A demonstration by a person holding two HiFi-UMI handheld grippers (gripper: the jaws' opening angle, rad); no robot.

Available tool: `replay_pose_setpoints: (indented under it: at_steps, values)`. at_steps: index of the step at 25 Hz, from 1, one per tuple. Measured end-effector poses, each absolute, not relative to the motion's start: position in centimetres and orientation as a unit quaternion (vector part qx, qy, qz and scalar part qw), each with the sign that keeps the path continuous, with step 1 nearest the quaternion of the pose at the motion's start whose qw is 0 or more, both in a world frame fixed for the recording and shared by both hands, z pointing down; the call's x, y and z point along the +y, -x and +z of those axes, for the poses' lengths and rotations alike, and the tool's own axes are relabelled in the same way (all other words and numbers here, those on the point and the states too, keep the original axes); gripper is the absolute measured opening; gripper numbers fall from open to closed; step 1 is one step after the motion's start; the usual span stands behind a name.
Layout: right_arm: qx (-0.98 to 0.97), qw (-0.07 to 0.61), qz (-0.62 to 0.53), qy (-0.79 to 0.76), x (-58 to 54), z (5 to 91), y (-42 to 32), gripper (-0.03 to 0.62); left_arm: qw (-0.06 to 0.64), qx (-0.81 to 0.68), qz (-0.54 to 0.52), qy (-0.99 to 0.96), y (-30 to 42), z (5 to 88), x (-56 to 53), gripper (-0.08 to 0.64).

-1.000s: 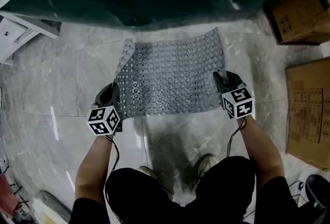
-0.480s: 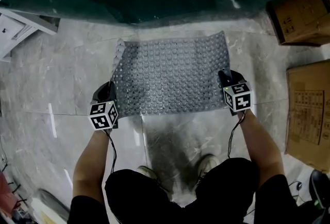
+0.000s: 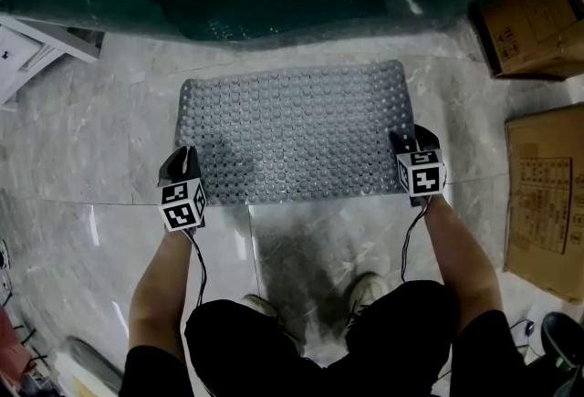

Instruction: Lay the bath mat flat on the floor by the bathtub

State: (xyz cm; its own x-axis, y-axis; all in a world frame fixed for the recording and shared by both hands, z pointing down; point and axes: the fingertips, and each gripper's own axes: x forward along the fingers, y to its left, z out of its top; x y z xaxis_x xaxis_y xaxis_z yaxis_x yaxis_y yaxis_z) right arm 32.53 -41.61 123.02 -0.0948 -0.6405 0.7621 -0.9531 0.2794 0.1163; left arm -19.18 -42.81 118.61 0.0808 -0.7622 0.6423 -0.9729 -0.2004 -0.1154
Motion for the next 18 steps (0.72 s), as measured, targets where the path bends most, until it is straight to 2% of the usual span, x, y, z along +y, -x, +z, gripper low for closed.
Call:
replay_pose_setpoints:
  at_steps: [5, 13, 16, 18]
  values:
    - [-0.713, 0.359, 0.133, -0.588, -42.8, 120.5, -32.1, 0.255, 0.156, -0.596, 0.3, -0.728, 18.2, 118.0, -42.5, 0.074]
    - [-0.752, 0.327, 0.128, -0.558, -43.6, 118.4, -27.9, 0.249, 0.14, -0.572, 0.295, -0.753, 16.0, 116.5, -42.2, 0.074]
    - [-0.769, 0.327, 0.122, -0.536, -43.5, 117.9, -26.1, 0.195, 0.132, -0.561, 0.292, -0.764, 15.1, 115.9, -42.2, 0.074]
    - [-0.78, 0.329, 0.117, -0.52, -43.4, 117.4, -24.9, 0.107, 0.127, -0.551, 0.288, -0.773, 14.2, 115.3, -42.1, 0.074]
